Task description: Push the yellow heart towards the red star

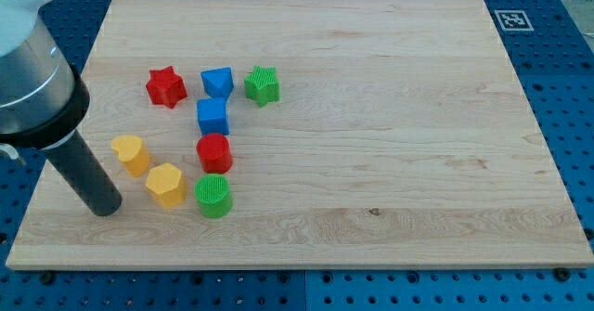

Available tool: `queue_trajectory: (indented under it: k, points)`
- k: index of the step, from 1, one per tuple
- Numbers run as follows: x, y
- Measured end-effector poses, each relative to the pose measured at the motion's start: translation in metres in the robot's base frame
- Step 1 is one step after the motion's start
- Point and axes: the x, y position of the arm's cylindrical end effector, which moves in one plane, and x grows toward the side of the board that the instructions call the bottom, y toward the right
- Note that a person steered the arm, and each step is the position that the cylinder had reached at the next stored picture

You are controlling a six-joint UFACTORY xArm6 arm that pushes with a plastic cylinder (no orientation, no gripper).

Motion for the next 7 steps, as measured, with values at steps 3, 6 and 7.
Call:
queue_trajectory:
  k: [3, 6, 7]
  points:
    - [-0.002, 0.027]
    - [-0.038, 0.021]
    - [-0.055, 0.013]
